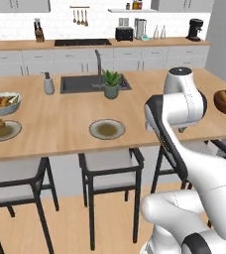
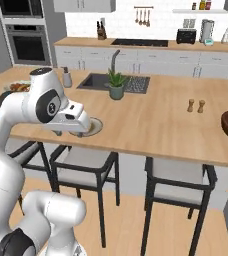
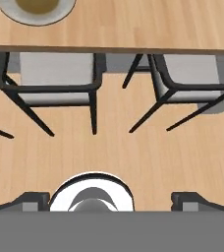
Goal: Place one bun and one sausage from the bowl on each plate.
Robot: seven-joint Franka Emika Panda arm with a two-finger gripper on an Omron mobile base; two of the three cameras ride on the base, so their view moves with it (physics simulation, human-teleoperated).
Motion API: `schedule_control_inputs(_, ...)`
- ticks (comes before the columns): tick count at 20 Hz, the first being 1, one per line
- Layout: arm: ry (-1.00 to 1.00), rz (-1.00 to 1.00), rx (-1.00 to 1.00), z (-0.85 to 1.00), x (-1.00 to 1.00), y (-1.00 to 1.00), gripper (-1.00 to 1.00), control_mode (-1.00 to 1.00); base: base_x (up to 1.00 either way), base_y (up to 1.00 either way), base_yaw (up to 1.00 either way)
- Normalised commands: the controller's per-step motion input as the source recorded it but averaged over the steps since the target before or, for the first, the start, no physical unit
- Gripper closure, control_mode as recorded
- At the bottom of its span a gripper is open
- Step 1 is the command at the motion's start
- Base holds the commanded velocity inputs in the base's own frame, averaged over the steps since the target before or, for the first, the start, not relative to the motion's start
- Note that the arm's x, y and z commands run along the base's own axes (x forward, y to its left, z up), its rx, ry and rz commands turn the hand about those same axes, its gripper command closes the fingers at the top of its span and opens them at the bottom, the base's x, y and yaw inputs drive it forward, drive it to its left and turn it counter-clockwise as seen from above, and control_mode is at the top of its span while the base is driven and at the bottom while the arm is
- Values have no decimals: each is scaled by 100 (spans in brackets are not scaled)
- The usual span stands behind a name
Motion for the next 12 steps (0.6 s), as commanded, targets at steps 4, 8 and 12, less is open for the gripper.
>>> schedule_control_inputs(4, 0, 0, 0, 0, 0, 0, -100, 100, 25, -100, 0)
schedule_control_inputs(8, 0, 0, 0, 0, 0, 0, -100, 100, 46, -100, 0)
schedule_control_inputs(12, 0, 0, 0, 0, 0, 0, -100, 100, 56, -100, 0)
